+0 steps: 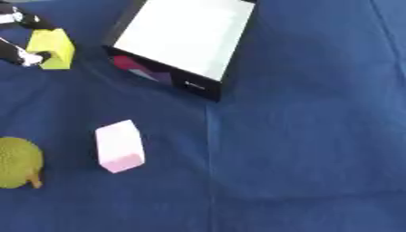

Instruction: Pick up objects on the table and place them in the box.

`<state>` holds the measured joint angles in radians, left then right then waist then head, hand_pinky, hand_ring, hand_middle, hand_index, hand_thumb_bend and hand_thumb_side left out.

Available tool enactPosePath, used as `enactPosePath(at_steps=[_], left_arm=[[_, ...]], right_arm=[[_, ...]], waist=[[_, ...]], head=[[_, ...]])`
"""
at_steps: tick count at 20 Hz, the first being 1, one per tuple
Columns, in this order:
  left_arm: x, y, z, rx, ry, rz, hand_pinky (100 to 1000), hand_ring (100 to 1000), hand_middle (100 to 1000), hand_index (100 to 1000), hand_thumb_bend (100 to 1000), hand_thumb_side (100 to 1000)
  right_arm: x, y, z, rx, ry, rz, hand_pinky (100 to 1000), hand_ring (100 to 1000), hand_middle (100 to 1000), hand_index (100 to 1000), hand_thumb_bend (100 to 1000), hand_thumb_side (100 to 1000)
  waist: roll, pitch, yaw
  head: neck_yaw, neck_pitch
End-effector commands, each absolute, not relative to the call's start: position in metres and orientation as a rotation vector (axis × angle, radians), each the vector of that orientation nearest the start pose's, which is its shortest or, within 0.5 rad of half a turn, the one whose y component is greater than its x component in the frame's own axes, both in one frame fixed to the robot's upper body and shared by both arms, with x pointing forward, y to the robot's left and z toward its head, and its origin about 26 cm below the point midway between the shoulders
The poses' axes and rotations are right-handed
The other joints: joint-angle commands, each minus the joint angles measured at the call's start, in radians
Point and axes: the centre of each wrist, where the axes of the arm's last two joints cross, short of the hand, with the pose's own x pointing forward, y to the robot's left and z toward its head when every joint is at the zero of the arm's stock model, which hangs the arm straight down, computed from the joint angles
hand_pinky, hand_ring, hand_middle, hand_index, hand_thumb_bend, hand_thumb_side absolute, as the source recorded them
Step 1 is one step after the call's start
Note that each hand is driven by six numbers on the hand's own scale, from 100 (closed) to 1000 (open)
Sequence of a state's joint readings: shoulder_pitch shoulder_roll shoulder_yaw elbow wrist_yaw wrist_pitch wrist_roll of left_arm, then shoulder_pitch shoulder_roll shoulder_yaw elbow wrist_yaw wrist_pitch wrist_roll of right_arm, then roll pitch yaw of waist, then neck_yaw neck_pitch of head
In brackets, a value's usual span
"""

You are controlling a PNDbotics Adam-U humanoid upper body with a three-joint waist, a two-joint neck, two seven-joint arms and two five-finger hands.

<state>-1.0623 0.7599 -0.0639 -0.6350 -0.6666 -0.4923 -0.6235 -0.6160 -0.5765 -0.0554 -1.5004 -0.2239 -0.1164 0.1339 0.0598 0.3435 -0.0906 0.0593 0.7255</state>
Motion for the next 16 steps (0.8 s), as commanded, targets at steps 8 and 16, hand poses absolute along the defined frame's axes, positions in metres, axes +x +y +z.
enactPosePath(at_steps=[8, 16], left_arm=[[0.4588, 0.4414, 0.2657, 0.701, -1.246, -1.791, 816, 583, 373, 690, 513, 100], [0.4593, 0.4420, 0.2666, 0.713, -1.263, -1.758, 770, 538, 332, 674, 460, 100]], right_arm=[[0.3862, -0.3435, 0.2496, -0.198, -2.222, 0.453, 1000, 1000, 1000, 903, 100, 470], [0.3860, -0.3430, 0.2461, -0.189, -2.210, 0.437, 1000, 1000, 1000, 902, 100, 470]], waist=[[0.002, -0.007, -0.001], [0.002, -0.034, 0.004]], head=[[-0.003, 0.001], [-0.002, 0.018]])
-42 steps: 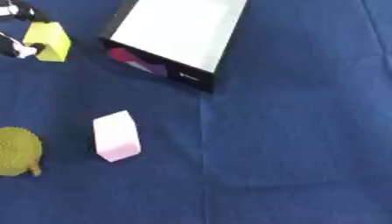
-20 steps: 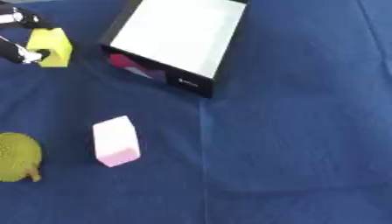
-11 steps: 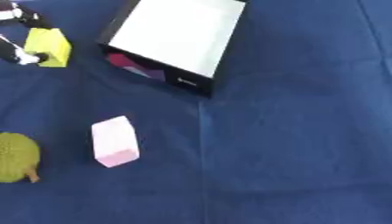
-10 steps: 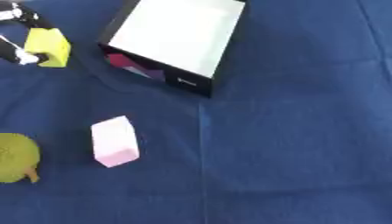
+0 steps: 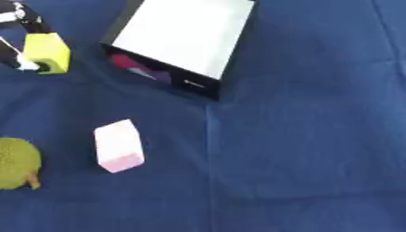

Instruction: Pick up objects on the table and place them in the box.

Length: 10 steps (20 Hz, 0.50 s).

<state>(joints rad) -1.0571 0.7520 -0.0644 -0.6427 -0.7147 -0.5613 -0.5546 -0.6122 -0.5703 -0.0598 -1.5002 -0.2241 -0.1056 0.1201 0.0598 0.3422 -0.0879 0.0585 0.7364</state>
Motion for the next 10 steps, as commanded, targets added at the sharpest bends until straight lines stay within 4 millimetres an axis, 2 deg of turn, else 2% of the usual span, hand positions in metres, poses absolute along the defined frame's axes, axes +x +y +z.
enactPosePath(at_steps=[1, 5, 10], left_arm=[[0.459, 0.442, 0.268, 0.715, -1.264, -1.755, 769, 536, 331, 674, 459, 100], [0.460, 0.441, 0.274, 0.728, -1.275, -1.745, 763, 533, 331, 673, 463, 100], [0.459, 0.439, 0.283, 0.748, -1.288, -1.753, 755, 530, 330, 667, 516, 100]], right_arm=[[0.386, -0.343, 0.246, -0.188, -2.209, 0.435, 1000, 1000, 1000, 902, 100, 470], [0.386, -0.343, 0.244, -0.182, -2.203, 0.427, 1000, 1000, 1000, 902, 100, 470], [0.385, -0.343, 0.241, -0.178, -2.194, 0.421, 1000, 1000, 1000, 902, 100, 470]], waist=[[0.002, -0.036, 0.002], [0.002, -0.051, 0.005], [0.004, -0.069, 0.010]], head=[[-0.001, 0.009], [-0.001, 0.020], [-0.005, 0.033]])
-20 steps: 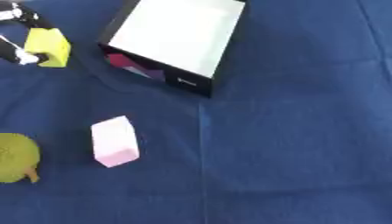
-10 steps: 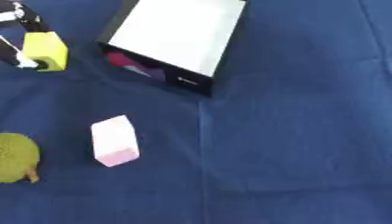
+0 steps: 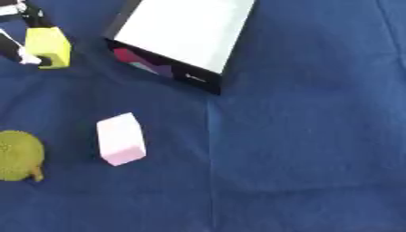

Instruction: Pick up objects on the table and place them in the box.

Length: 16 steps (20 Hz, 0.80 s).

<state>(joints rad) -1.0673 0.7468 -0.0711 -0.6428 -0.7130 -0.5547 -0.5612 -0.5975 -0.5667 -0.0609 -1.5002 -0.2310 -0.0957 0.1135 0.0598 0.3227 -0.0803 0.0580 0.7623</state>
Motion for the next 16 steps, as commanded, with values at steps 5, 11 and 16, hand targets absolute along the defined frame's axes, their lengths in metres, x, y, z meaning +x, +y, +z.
enactPosePath(at_steps=[5, 11, 16], left_arm=[[0.461, 0.435, 0.294, 0.760, -1.308, -1.770, 748, 527, 330, 660, 527, 100], [0.463, 0.424, 0.312, 0.776, -1.360, -1.787, 742, 520, 326, 655, 546, 100], [0.465, 0.406, 0.343, 0.808, -1.484, -1.773, 740, 507, 318, 654, 518, 100]], right_arm=[[0.385, -0.343, 0.240, -0.173, -2.187, 0.413, 1000, 1000, 1000, 901, 100, 470], [0.385, -0.340, 0.240, -0.155, -2.190, 0.404, 1000, 1000, 1000, 901, 100, 470], [0.385, -0.336, 0.244, -0.135, -2.201, 0.402, 1000, 1000, 1000, 901, 100, 470]], waist=[[0.004, -0.068, 0.009], [0.003, -0.087, 0.013], [0.005, -0.092, 0.006]], head=[[-0.017, 0.008], [-0.026, 0.008], [-0.022, 0.008]])
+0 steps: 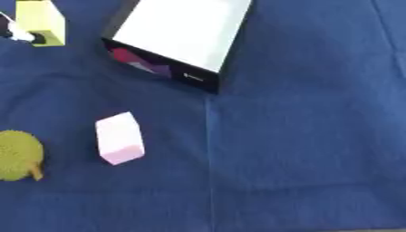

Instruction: Pick up objects on the table and place them in the box.

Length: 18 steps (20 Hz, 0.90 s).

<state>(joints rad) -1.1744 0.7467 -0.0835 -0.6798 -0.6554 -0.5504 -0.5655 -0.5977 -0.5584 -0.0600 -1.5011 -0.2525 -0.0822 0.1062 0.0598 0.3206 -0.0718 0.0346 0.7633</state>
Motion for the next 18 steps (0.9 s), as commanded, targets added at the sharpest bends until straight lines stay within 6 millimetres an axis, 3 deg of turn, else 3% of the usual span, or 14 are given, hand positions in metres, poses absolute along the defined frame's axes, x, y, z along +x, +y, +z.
enactPosePath(at_steps=[1, 6, 11, 18], left_arm=[[0.465, 0.402, 0.350, 0.811, -1.509, -1.767, 740, 506, 318, 654, 521, 100], [0.469, 0.376, 0.370, 0.810, -1.597, -1.766, 731, 496, 310, 650, 498, 100], [0.473, 0.353, 0.380, 0.797, -1.674, -1.755, 726, 488, 299, 644, 500, 100], [0.472, 0.326, 0.407, 0.810, -1.810, -1.712, 718, 475, 287, 638, 472, 100]], right_arm=[[0.385, -0.335, 0.245, -0.130, -2.203, 0.402, 1000, 1000, 1000, 901, 100, 470], [0.387, -0.328, 0.247, -0.105, -2.211, 0.392, 1000, 1000, 1000, 902, 100, 470], [0.391, -0.309, 0.254, -0.032, -2.226, 0.401, 1000, 1000, 1000, 904, 100, 470], [0.394, -0.297, 0.252, 0.010, -2.208, 0.439, 1000, 1000, 1000, 905, 100, 470]], waist=[[0.005, -0.090, -0.005], [0.006, -0.091, -0.025], [0.010, -0.092, -0.074], [0.022, -0.091, -0.107]], head=[[0.004, 0.007], [0.034, 0.007], [0.090, 0.007], [0.114, 0.003]])
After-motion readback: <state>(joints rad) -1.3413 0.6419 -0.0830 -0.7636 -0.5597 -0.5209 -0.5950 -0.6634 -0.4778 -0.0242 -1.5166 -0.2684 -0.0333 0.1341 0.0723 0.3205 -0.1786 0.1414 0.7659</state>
